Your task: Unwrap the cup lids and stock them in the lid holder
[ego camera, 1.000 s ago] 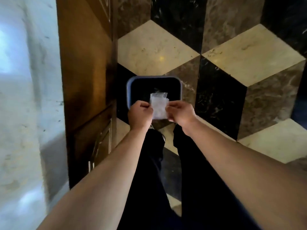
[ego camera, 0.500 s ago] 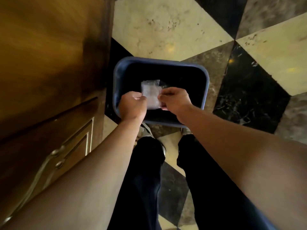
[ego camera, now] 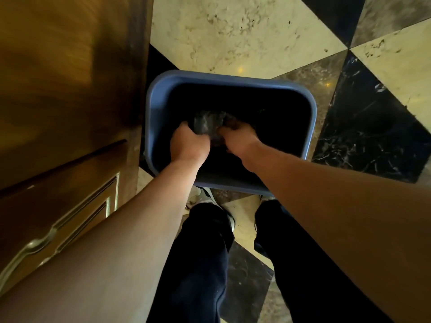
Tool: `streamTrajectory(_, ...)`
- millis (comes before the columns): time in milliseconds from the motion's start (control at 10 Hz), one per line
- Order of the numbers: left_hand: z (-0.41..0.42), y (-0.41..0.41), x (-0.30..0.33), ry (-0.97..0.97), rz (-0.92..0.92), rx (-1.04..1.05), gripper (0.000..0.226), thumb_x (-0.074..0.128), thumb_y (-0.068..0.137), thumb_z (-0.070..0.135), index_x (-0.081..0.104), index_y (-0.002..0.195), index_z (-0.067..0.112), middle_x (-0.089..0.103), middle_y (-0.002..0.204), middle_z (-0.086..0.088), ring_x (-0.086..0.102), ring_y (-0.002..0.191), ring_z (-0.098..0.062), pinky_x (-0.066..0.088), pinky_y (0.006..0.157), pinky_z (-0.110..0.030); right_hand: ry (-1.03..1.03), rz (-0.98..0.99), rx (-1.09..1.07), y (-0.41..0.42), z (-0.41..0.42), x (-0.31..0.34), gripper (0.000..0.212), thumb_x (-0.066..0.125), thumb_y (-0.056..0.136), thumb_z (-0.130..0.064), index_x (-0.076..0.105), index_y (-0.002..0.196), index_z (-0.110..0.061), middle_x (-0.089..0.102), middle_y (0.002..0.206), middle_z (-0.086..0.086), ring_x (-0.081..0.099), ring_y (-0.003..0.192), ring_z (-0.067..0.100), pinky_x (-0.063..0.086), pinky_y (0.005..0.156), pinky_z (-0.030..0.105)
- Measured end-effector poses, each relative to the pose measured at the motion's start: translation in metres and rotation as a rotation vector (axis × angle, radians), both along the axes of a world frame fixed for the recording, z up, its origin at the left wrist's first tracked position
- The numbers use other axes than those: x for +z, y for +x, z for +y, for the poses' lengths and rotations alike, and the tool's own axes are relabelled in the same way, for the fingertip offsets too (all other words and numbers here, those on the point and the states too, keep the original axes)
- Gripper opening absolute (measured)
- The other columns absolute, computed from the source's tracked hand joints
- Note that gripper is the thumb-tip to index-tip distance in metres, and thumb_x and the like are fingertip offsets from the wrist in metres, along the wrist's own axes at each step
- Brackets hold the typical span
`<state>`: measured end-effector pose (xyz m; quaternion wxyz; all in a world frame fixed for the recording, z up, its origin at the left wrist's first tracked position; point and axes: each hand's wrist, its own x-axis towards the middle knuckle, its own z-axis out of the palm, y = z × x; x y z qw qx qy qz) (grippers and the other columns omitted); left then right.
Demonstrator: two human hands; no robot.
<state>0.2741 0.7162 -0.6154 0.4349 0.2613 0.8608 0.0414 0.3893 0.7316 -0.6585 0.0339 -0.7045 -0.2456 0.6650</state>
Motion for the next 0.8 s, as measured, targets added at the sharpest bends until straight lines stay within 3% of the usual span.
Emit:
streamTrajectory(100, -0.001, -0.004, 0.004, 0.007, -0.008, 0.01, 0.048, 0.067, 0.091, 0.015, 0.057, 0.137, 0.015, 0.066, 0.129, -0.01, 0.06, 0.123, -0.033, 0.045, 0.096, -0.035, 0.001, -0.026, 0.011, 0.002, -0.001, 0.006, 0.03, 0.061, 0.097, -0.034, 0.067, 0.122, -0.018, 0.071, 0.109, 0.009, 0.068, 0.096, 0.025, 0.058, 0.089, 0.042)
streamTrajectory(200, 0.0, -0.008, 0.019, 0.009, -0.019, 0.015, 0.049, 0.066, 0.091, 0.018, 0.055, 0.139, 0.018, 0.065, 0.13, -0.007, 0.06, 0.122, -0.031, 0.04, 0.089, -0.031, 0.014, -0.062, 0.003, 0.01, 0.001, 0.026, 0.017, 0.061, 0.096, -0.037, 0.067, 0.106, -0.023, 0.068, 0.091, 0.001, 0.067, 0.085, 0.02, 0.059, 0.083, 0.039)
streamTrajectory(300, 0.002, -0.007, 0.036, -0.004, -0.019, 0.0, 0.052, 0.065, 0.092, 0.02, 0.052, 0.143, 0.016, 0.063, 0.136, -0.009, 0.058, 0.125, -0.031, 0.041, 0.09, -0.031, 0.033, -0.1, 0.029, 0.016, 0.004, 0.048, 0.011, 0.062, 0.095, -0.035, 0.067, 0.1, -0.026, 0.066, 0.089, -0.002, 0.067, 0.089, 0.023, 0.059, 0.084, 0.04)
streamTrajectory(400, 0.006, -0.005, 0.071, -0.047, -0.023, -0.041, 0.06, 0.064, 0.094, 0.024, 0.045, 0.15, 0.016, 0.053, 0.149, -0.01, 0.052, 0.134, -0.031, 0.042, 0.102, -0.036, 0.082, -0.134, 0.139, 0.026, 0.012, 0.089, 0.013, 0.059, 0.096, -0.031, 0.066, 0.087, -0.025, 0.07, 0.092, 0.003, 0.068, 0.091, 0.028, 0.058, 0.084, 0.038)
streamTrajectory(500, 0.011, -0.003, 0.1, -0.07, -0.012, -0.084, 0.06, 0.062, 0.095, 0.026, 0.044, 0.151, 0.018, 0.051, 0.152, -0.01, 0.05, 0.137, -0.031, 0.042, 0.104, -0.037, 0.117, -0.132, 0.29, 0.032, 0.018, 0.12, 0.023, 0.055, 0.098, -0.03, 0.072, 0.1, -0.014, 0.072, 0.105, 0.011, 0.067, 0.101, 0.032, 0.054, 0.087, 0.037)
streamTrajectory(600, 0.016, 0.002, 0.154, -0.069, -0.002, -0.171, 0.055, 0.059, 0.095, 0.028, 0.048, 0.148, 0.018, 0.055, 0.147, -0.01, 0.053, 0.132, -0.032, 0.04, 0.094, -0.031, 0.159, -0.128, 0.512, 0.043, 0.028, 0.177, 0.03, 0.051, 0.101, -0.03, 0.07, 0.114, -0.01, 0.069, 0.115, 0.013, 0.064, 0.11, 0.033, 0.045, 0.079, 0.033)
streamTrajectory(700, 0.014, 0.009, 0.194, -0.09, 0.001, -0.294, 0.051, 0.057, 0.096, 0.031, 0.05, 0.145, 0.019, 0.058, 0.144, -0.009, 0.056, 0.128, -0.031, 0.038, 0.087, -0.03, 0.192, -0.138, 0.596, 0.054, 0.033, 0.218, 0.033, 0.051, 0.102, -0.031, 0.066, 0.124, -0.012, 0.067, 0.123, 0.012, 0.063, 0.115, 0.032, 0.046, 0.084, 0.033)
streamTrajectory(800, 0.009, 0.02, 0.247, -0.133, -0.017, -0.423, 0.051, 0.055, 0.098, 0.033, 0.049, 0.146, 0.018, 0.057, 0.145, -0.008, 0.054, 0.13, -0.029, 0.043, 0.093, -0.033, 0.184, -0.201, 0.653, 0.074, 0.037, 0.271, 0.049, 0.052, 0.102, -0.035, 0.052, 0.146, -0.013, 0.06, 0.142, 0.012, 0.058, 0.127, 0.033, 0.048, 0.103, 0.038)
